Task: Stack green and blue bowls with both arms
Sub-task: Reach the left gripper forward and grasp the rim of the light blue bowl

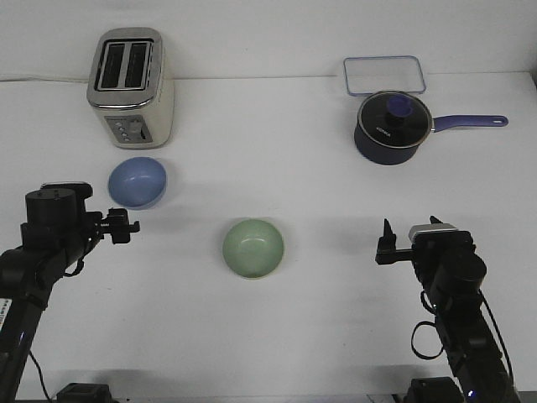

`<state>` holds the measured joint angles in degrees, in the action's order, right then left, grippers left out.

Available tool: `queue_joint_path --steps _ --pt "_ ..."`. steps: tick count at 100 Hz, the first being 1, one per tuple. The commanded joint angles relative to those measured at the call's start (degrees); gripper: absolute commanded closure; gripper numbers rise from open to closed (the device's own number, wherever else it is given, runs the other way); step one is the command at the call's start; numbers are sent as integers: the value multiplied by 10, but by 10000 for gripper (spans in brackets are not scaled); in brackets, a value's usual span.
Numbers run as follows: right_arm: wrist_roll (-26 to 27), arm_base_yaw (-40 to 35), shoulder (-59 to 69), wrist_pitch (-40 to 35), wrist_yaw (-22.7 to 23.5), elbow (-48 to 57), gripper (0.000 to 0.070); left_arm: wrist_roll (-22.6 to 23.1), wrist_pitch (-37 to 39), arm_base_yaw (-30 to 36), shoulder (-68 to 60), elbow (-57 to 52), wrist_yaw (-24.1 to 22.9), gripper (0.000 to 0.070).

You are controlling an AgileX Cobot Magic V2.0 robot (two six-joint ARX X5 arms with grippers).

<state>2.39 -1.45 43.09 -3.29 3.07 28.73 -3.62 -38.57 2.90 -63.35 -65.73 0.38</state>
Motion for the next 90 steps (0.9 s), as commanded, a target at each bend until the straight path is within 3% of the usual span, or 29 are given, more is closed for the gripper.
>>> queue_joint_path --steps 1,23,50,90 --pt "6 -1 0 9 1 6 43 -3 1 1 -4 -12 2 234" --pt "6 -1 0 15 1 6 43 -5 12 -21 -45 -43 2 234" --pt "6 -1 0 16 1 6 43 -16 -26 -80 -227 -194 55 236" --pt "6 -1 0 16 1 6 43 -9 -28 -96 -443 -294 54 236"
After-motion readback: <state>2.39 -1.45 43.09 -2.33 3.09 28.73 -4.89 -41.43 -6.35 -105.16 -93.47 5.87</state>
